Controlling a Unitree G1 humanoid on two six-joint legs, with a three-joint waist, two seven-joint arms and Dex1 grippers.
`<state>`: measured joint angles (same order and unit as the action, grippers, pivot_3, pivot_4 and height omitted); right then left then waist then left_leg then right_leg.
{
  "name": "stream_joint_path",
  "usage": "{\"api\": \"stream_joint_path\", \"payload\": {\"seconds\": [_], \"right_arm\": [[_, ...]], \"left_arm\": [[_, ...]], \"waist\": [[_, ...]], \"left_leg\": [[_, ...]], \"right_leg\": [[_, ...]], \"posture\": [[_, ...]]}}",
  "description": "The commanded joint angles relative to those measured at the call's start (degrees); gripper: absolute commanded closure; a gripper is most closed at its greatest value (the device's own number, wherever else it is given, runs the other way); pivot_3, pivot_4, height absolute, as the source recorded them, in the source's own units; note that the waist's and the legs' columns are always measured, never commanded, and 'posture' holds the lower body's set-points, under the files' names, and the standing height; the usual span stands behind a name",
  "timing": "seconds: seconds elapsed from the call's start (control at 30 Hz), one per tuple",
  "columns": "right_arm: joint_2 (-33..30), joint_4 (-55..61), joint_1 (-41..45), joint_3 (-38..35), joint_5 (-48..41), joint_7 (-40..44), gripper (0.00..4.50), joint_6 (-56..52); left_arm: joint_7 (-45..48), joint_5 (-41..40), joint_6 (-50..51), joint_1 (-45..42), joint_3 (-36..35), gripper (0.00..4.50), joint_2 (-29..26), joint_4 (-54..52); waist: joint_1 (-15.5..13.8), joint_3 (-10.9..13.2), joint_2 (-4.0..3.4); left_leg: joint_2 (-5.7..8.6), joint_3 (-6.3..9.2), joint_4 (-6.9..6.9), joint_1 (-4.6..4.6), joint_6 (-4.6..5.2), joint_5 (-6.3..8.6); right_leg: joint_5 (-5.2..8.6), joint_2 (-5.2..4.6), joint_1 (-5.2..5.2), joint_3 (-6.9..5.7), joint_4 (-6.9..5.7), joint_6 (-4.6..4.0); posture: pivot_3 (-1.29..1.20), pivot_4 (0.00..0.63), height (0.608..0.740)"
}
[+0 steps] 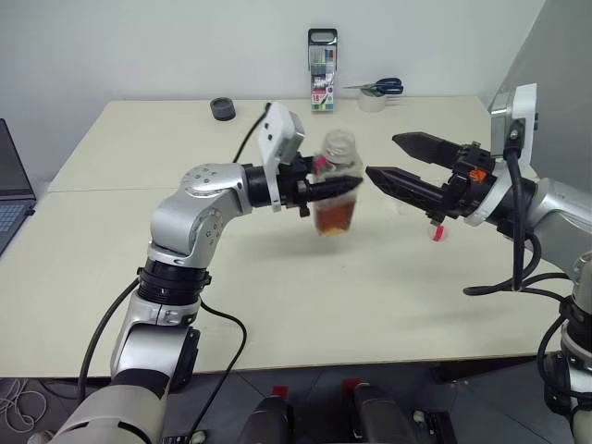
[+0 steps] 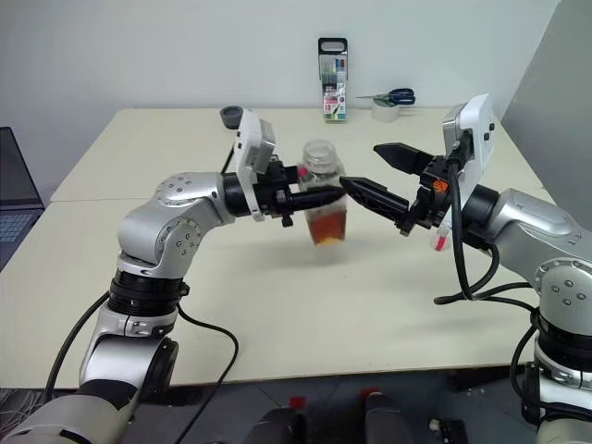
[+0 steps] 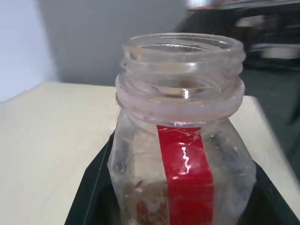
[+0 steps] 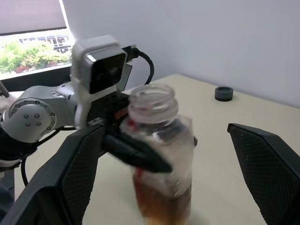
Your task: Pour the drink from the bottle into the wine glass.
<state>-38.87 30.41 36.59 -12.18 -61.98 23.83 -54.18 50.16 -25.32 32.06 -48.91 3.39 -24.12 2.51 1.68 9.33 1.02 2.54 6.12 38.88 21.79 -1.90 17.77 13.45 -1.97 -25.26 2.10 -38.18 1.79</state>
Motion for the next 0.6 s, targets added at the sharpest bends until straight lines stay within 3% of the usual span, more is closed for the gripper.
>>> {"api": "stream_joint_path", "payload": {"seconds": [0.03,0.3,0.6], "right_arm": [[-0.9,3.7,-0.8,1.3,1.6,2.9,0.03,2.8],[2.6,2.0,-1.0,7.7,8.3,7.4,0.03,8.7],[7.1,-1.2,-3.6,15.4,21.9,12.1,0.03,20.1]], "left_arm": [[-8.8,4.2,-3.4,-0.1,-4.9,2.69,-0.7,2.0],[-26.1,11.4,-5.7,0.8,-12.3,2.69,-2.1,6.7],[-29.9,9.9,-8.4,8.3,-19.9,2.69,-3.8,7.7]], "waist": [[0.0,0.0,0.00],[0.0,0.0,0.01],[-0.1,0.0,0.02]], "left_leg": [[0.00,0.00,0.00,0.01,0.00,0.00],[0.01,0.02,0.02,0.02,-0.01,0.00],[0.02,0.02,0.02,0.02,-0.03,-0.01]], "right_leg": [[0.00,0.00,-0.01,0.00,0.00,0.00],[-0.02,-0.01,-0.01,-0.01,0.01,0.03],[-0.02,-0.04,-0.05,-0.02,0.02,0.03]], "posture": [[0.00,0.150,0.740],[0.00,0.150,0.740],[0.00,0.150,0.740]]}}
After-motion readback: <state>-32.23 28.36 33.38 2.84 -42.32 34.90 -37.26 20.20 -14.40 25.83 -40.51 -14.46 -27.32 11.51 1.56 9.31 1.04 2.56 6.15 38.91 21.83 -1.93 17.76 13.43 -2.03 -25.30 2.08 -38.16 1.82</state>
